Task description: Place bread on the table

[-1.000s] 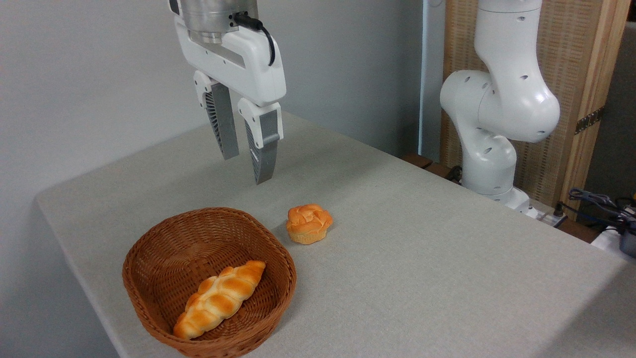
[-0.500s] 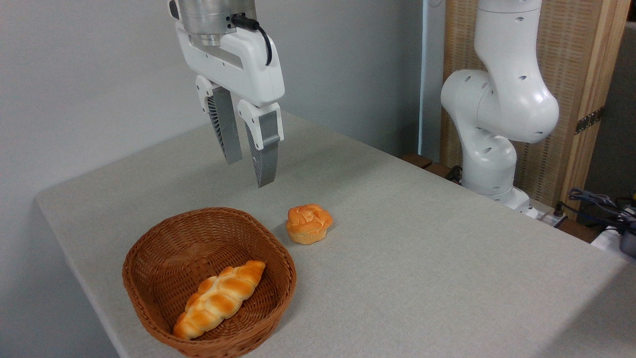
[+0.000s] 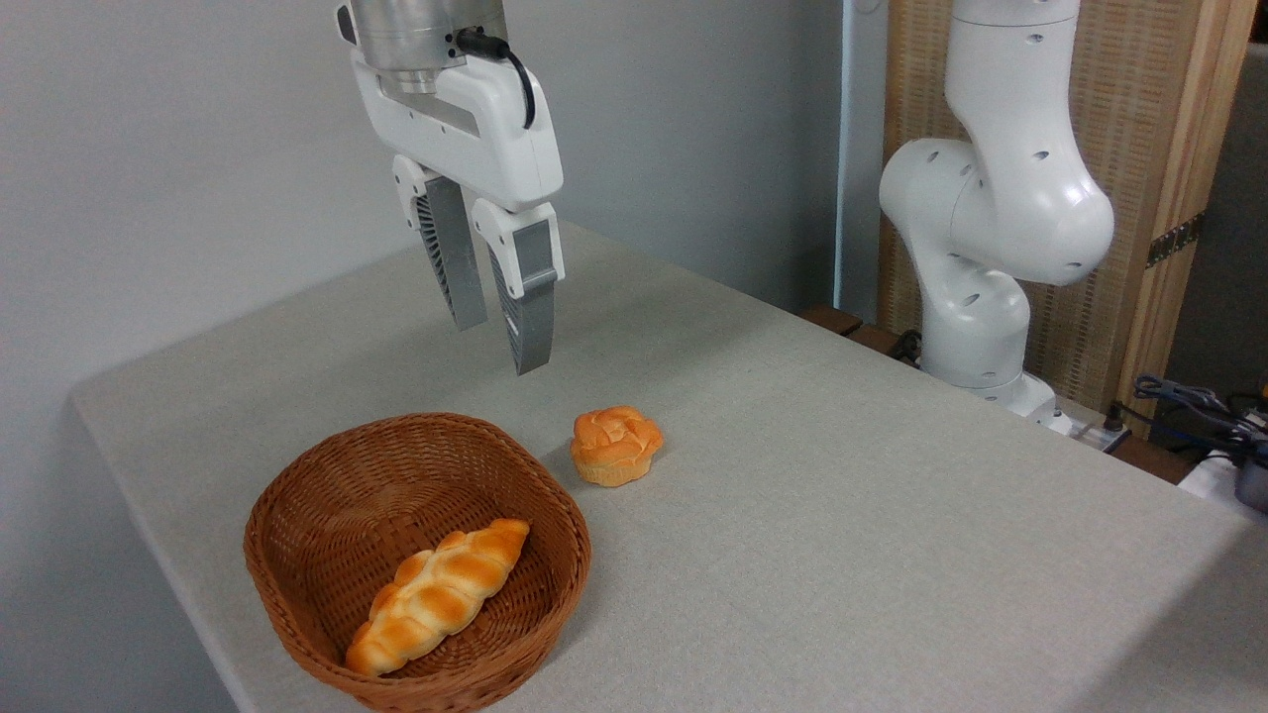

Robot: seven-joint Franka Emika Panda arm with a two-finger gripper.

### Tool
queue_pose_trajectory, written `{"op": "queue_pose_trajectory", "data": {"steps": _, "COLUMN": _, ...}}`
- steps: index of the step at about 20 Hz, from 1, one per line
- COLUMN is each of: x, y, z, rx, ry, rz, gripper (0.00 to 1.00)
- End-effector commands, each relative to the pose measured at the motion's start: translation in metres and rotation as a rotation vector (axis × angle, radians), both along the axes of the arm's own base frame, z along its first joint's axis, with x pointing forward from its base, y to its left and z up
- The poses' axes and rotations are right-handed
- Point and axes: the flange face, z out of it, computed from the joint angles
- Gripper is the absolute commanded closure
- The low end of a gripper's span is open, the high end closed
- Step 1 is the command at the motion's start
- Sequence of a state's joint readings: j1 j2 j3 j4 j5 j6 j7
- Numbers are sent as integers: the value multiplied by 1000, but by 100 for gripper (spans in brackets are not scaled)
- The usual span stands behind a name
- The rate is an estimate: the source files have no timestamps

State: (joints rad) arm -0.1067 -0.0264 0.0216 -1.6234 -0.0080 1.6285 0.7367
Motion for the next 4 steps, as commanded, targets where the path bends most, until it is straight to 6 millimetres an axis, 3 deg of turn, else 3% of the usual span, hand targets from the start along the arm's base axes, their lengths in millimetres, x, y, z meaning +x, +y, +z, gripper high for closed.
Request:
{"op": "queue_pose_trajectory", "data": {"steps": 1, "x": -3, "y": 2, "z": 3, "rx": 16, "ry": 18, "rz": -5, "gripper": 0}}
{"op": "queue_pose_trajectory", "data": {"steps": 4, "x": -2, "y": 4, "z": 4, "rx": 14, "ry": 15, "rz": -5, "gripper": 0}}
